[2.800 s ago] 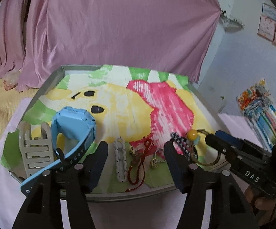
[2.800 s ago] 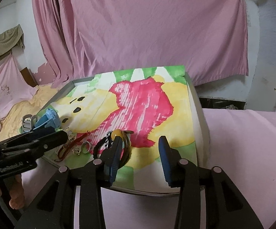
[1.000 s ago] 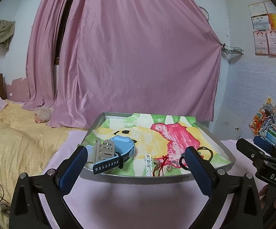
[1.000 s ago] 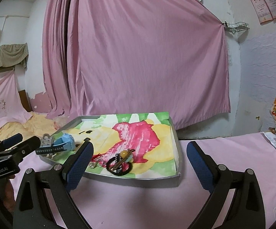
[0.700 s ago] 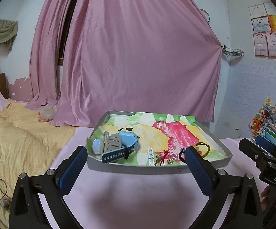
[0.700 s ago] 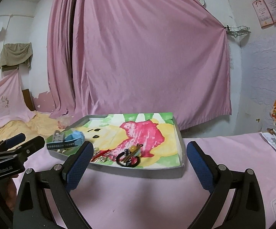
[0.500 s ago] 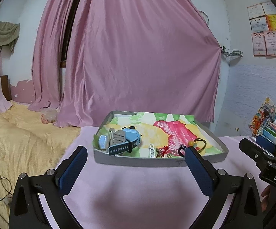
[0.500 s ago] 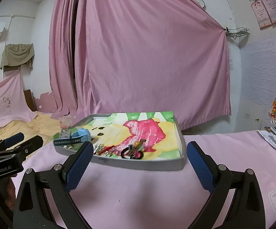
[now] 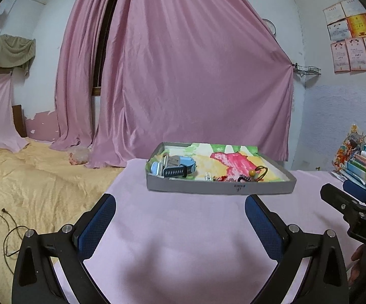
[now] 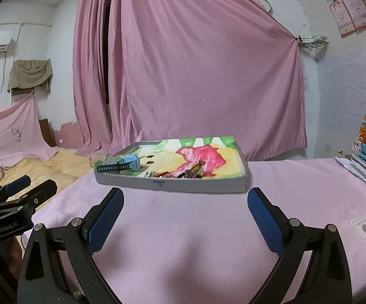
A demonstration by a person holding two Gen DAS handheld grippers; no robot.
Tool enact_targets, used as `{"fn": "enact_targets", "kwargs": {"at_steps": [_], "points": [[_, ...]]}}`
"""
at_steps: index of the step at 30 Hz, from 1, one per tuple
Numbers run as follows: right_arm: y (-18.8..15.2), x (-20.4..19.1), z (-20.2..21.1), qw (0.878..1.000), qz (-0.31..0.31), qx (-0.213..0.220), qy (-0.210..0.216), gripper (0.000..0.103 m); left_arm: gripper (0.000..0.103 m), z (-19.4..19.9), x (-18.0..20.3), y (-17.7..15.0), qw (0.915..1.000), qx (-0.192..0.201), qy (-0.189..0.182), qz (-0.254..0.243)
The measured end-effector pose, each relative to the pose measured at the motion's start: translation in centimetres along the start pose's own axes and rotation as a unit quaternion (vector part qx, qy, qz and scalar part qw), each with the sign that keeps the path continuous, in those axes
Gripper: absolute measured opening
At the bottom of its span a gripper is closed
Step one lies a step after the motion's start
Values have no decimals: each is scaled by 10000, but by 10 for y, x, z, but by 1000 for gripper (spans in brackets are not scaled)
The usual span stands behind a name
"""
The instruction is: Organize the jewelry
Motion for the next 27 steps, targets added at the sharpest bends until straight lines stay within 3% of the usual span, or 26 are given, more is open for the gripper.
{"fn": "enact_targets", "kwargs": {"at_steps": [27], "points": [[-18,-2,15,10000,58,46,31,96,102,12,-2,-18,10000,1,38,59]]}}
Point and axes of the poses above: each gripper's, at about its wrist camera, not at the fingertips, and z roughly against the way its jaws point, x to its right, y to its top, the point moved 6 cm from there along -z, roughly the way its jaws point, and after that the axes turned 2 degrees about -y, right-handed, at the moved point
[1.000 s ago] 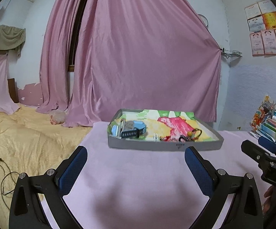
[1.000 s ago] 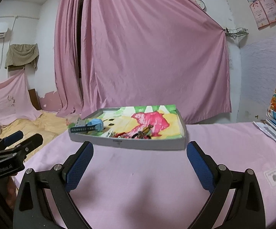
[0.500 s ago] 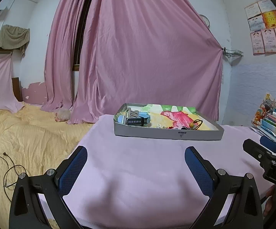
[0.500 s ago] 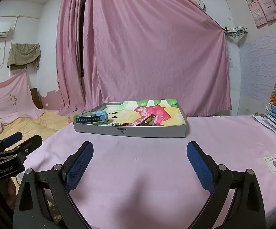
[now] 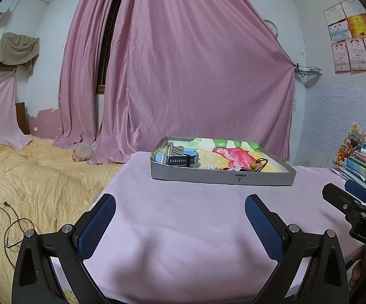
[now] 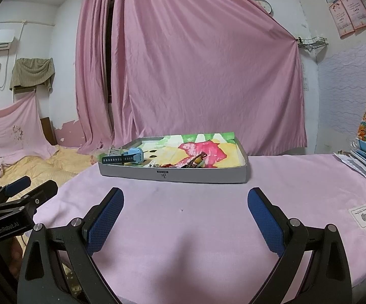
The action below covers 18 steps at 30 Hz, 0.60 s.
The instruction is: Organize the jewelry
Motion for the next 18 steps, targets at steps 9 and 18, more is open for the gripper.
{"fn": "enact_targets", "kwargs": {"at_steps": [9,18], "points": [[2,-3,-2,10000,17,-40,6,96,102,0,-1,0,10000,-18,15,-7],[1,-3,-4,10000,26,-62,5,96,102,-4,-4,-1,10000,-38,26,-6]]}}
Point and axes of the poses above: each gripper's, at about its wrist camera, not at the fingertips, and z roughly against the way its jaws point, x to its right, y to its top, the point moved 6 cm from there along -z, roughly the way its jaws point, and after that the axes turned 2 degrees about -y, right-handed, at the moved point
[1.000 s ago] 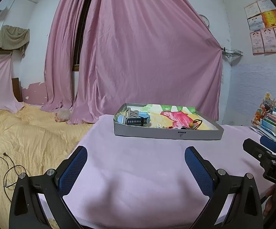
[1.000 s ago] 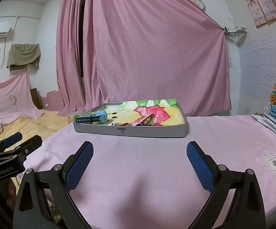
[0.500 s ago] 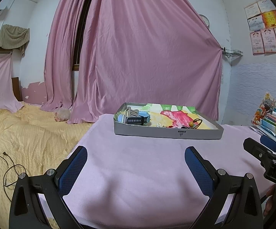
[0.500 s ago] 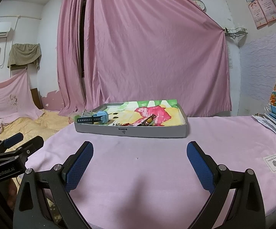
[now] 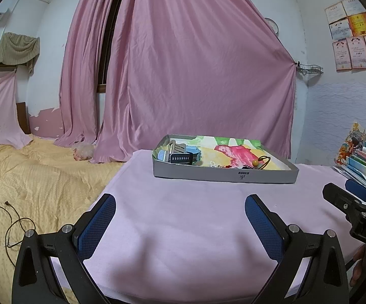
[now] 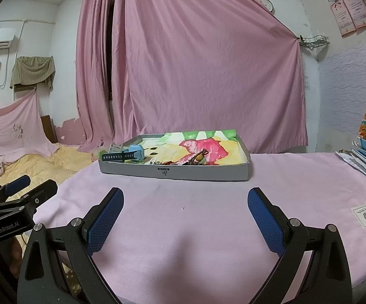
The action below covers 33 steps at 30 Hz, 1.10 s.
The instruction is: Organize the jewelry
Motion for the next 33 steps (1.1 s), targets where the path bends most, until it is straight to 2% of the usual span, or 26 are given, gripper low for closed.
{"fn": "enact_targets", "kwargs": {"at_steps": [33], "points": [[-5,-1,-7,10000,-13,-89,14,96,102,-5,-5,-5,10000,-64,35,24]]}}
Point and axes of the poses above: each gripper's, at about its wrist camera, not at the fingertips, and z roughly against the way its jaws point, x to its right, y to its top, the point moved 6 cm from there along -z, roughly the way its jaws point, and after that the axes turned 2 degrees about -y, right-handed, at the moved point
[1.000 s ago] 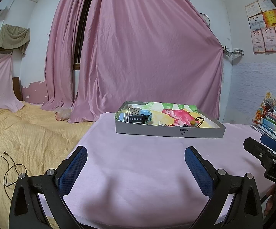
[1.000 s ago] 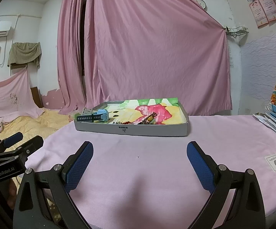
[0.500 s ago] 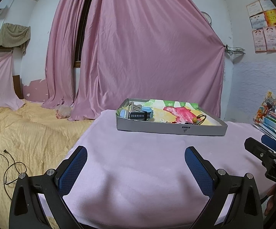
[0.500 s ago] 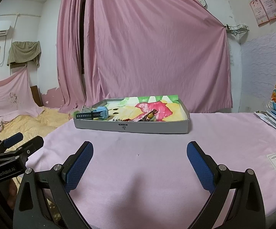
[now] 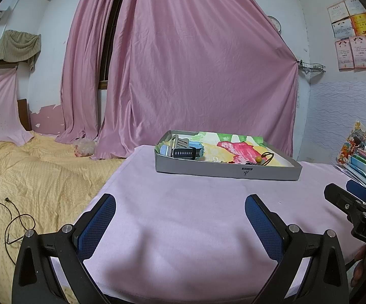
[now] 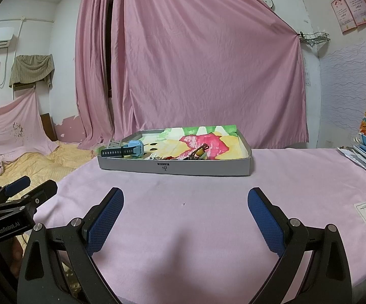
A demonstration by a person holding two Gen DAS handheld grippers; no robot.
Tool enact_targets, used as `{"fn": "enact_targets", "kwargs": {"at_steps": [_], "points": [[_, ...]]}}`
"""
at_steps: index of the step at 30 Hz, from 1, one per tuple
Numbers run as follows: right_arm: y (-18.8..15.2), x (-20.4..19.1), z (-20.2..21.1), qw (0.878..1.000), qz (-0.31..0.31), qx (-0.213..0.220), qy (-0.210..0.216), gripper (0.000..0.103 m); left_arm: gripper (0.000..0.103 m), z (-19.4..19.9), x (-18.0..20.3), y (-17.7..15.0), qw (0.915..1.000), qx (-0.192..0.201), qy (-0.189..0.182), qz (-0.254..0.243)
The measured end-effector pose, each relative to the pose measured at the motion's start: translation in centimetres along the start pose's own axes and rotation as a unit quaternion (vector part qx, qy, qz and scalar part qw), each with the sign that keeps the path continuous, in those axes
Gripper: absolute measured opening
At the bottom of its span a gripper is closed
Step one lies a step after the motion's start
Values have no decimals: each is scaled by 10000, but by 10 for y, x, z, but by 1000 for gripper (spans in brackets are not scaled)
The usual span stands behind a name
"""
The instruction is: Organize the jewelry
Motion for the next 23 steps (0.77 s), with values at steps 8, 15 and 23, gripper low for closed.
{"fn": "enact_targets", "kwargs": {"at_steps": [8,15,23], "points": [[-1,-1,0,10000,12,-10,-7,96,102,0,0,-1,10000,-2,59,-29],[-3,-1,-1,10000,12,-6,-3,96,102,2,0,-1,9999,55,101,-63],[-3,-1,-1,10000,3,-13,-1,96,102,2,0,-1,9999,29,125,-80]]}}
Point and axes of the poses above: each gripper's, at about its wrist camera, not at the fingertips, and z roughly against the way its jaws point, x to its right, y to its top, the point moved 6 cm from there along -z, roughly the way its jaws point, and after that the axes turned 2 degrees about -y, right-handed, at the moved point
